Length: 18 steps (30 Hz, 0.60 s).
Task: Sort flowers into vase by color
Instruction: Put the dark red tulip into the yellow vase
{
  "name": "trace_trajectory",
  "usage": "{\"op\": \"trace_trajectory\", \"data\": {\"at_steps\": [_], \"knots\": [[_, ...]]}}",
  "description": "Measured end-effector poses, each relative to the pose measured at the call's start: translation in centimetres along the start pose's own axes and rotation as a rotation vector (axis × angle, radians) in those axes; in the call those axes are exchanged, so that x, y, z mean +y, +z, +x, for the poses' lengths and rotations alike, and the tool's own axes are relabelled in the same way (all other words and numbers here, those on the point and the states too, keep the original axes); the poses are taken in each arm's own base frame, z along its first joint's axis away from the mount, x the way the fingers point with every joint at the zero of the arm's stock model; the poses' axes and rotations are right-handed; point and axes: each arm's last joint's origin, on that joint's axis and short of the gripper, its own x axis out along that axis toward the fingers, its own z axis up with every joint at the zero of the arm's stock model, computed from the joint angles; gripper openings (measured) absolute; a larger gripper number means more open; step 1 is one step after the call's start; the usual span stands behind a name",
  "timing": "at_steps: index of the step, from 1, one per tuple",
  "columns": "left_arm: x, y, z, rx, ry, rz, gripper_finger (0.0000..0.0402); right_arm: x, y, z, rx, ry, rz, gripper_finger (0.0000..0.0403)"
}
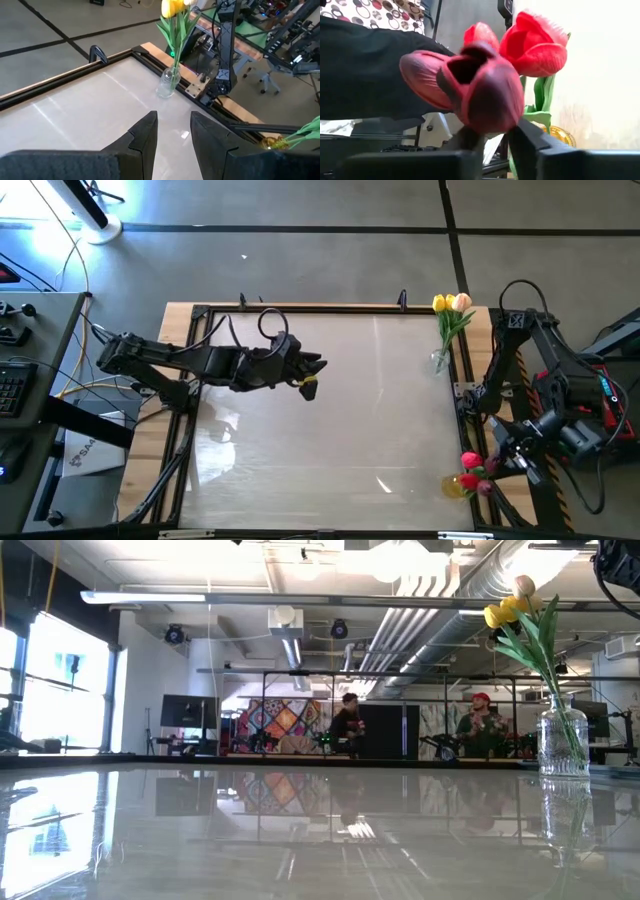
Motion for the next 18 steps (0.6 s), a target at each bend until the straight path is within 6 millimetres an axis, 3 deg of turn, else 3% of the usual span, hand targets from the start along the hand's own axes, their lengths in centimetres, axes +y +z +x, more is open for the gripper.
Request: {"op": "trace_trajectory", "data": {"at_steps": [5,10,18], "knots": [[-0.12,-0.08,-0.09,0.002,-0.005,-0.006,0.0103,-0.02,0.02,0.01,-0.008,-0.004,-0.001,0.0007],[-0.37,-0.25,-0.31,0.002,-0.010,-0.007,0.0103,-0.03,0.07,0.01,-0.026,-0.007,0.000,0.0026],[-0.60,-0.42,-0.50,0.004,-0.017,-0.006,0.0103,0.22,0.65,-0.73,-0.066,0.007,0.009,0.0006]]}}
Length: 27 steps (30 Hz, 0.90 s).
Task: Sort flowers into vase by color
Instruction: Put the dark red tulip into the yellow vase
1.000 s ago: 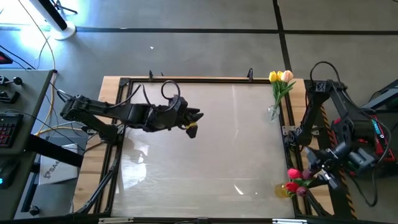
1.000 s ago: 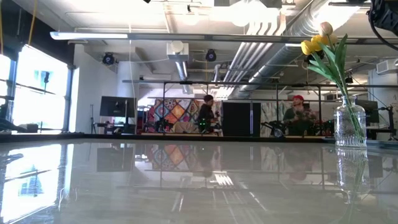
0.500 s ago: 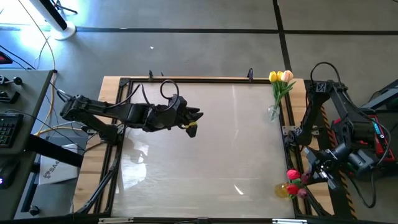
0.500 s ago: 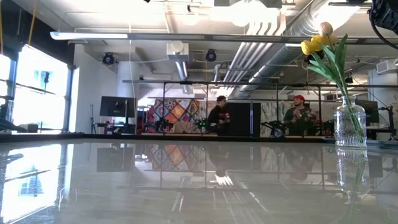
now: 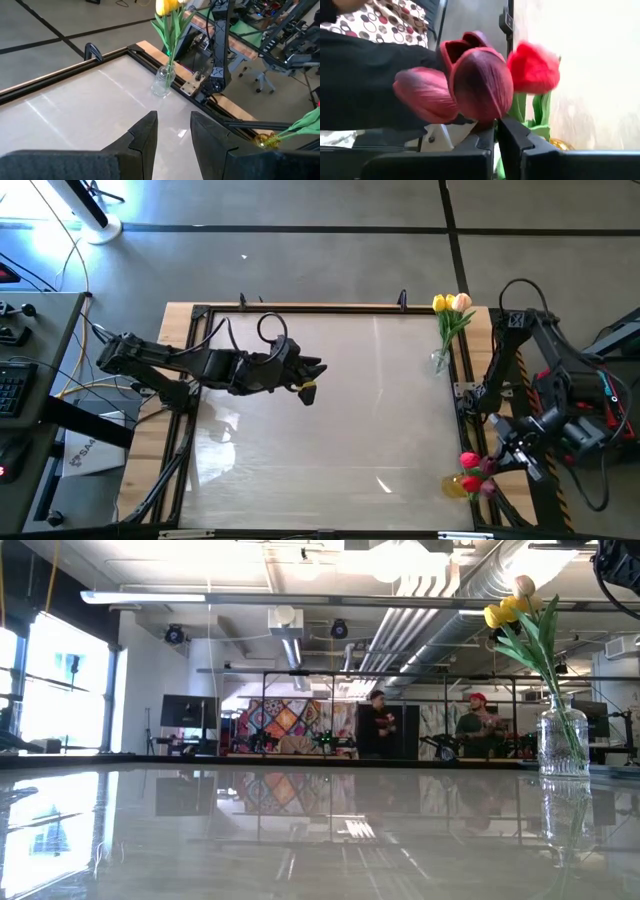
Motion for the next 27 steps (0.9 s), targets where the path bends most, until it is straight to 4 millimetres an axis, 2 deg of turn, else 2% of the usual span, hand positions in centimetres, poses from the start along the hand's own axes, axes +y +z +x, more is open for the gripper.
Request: {"op": "trace_trajectory", "data": {"at_steps": [10,20,27], "knots": [[-0.3,-0.3,-0.3,0.010,-0.010,0.004,0.0103,0.6,1.8,-2.4,-0.048,0.037,-0.034,0.0001],[-0.9,-1.0,-0.9,0.034,-0.020,0.017,0.0103,0.1,2.7,-3.7,-0.031,-0.032,-0.095,0.0000],[-0.7,-1.1,-0.9,0.044,-0.010,0.011,0.0103,0.4,3.8,-5.2,-0.031,-0.062,-0.159,0.0000]]}}
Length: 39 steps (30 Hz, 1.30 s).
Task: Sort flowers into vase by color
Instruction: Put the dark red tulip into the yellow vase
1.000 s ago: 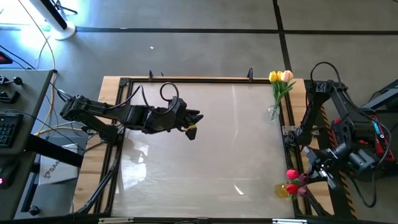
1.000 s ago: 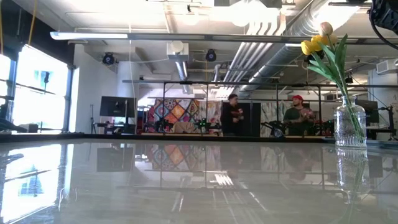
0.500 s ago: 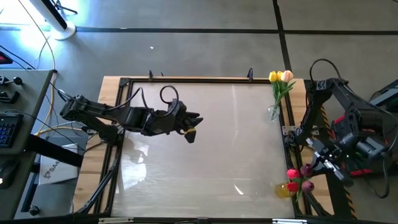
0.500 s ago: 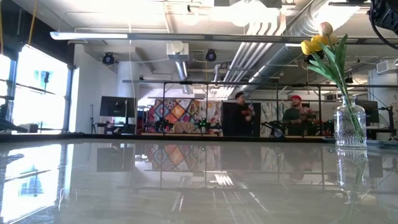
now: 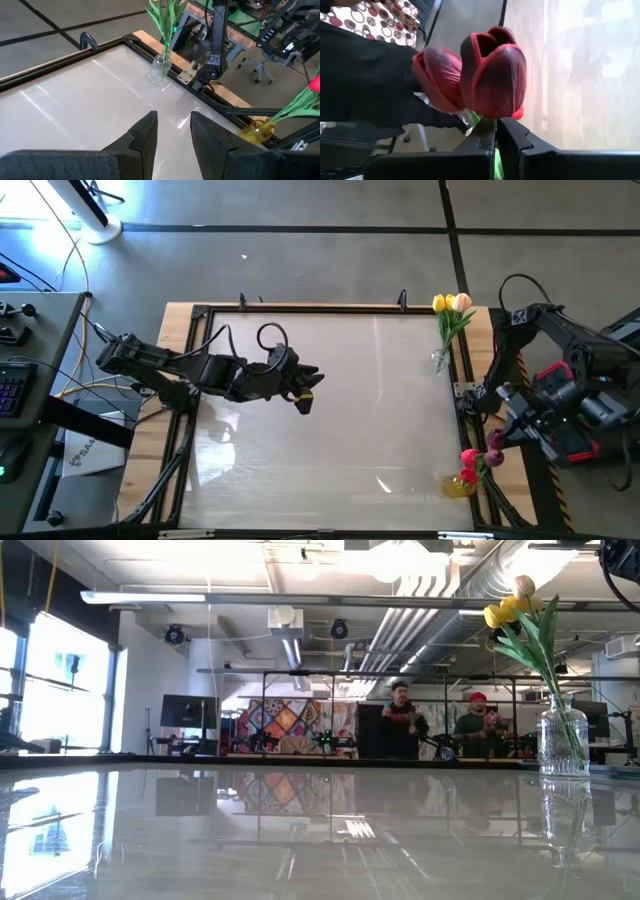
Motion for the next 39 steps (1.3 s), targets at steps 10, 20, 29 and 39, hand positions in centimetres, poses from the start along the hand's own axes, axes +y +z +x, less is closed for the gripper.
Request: {"op": "trace_trajectory", "data": {"at_steps": [10,20,29,39], "knots": [[0.0,0.0,0.0,-0.005,0.007,0.000,0.0103,0.8,1.0,-0.9,-0.044,0.011,-0.060,0.0000],[0.2,0.1,0.1,-0.015,0.022,-0.002,0.0103,0.5,1.1,-0.9,-0.088,-0.023,-0.080,0.0000],[0.3,0.2,0.3,-0.017,0.029,-0.003,0.0103,1.1,0.9,-0.4,-0.082,-0.039,-0.060,0.0000],[0.1,-0.5,1.5,0.006,0.034,-0.011,0.0103,1.1,0.7,-0.3,-0.051,-0.040,-0.026,0.0000]]}}
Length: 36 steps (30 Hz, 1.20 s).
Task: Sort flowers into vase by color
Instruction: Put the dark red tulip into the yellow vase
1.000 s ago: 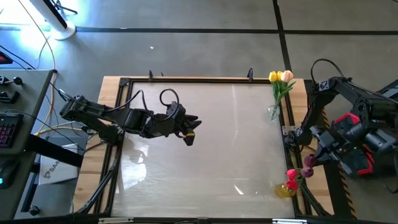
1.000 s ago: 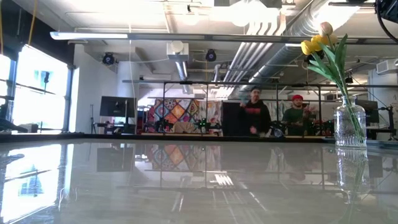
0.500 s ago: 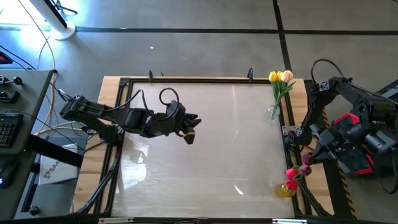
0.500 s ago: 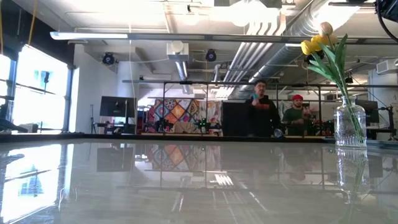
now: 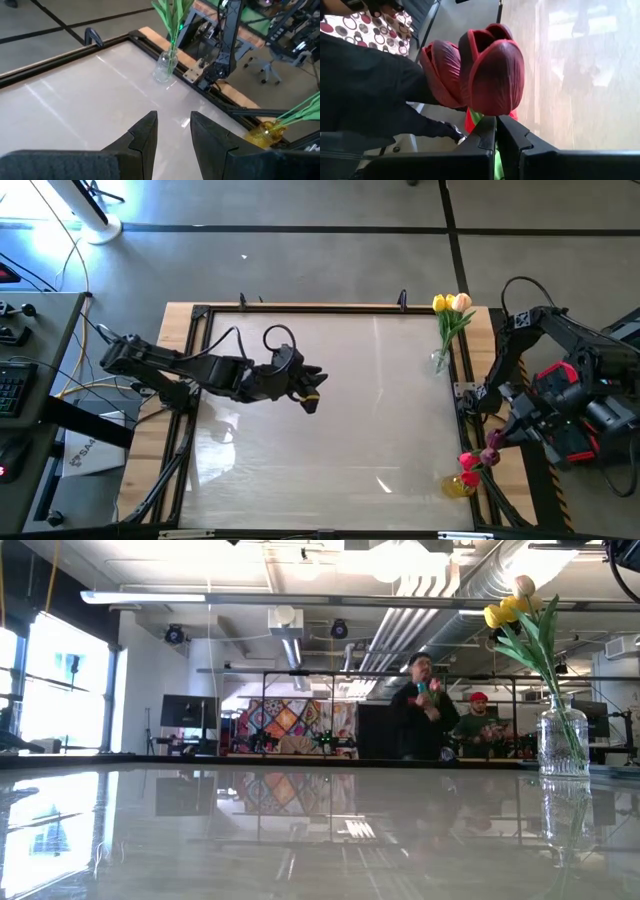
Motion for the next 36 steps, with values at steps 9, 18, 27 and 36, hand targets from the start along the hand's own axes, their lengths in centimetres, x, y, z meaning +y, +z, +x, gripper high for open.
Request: {"op": "trace_trajectory", "data": {"at_steps": [9,18,27,36], "knots": [[-0.1,-0.3,0.3,0.020,-0.006,-0.008,0.0103,-0.3,0.5,-0.7,-0.007,0.026,0.023,0.0000],[-0.2,-0.4,0.3,0.021,-0.009,-0.007,0.0103,-0.5,1.7,-2.0,-0.049,0.050,0.028,0.0000],[-0.2,-0.4,0.2,0.023,-0.010,-0.004,0.0103,0.8,1.0,-0.7,-0.040,0.004,-0.013,0.0000],[0.2,-0.1,0.5,0.014,0.008,-0.002,0.0103,2.6,-0.9,1.7,0.056,-0.058,-0.039,0.0000]]}}
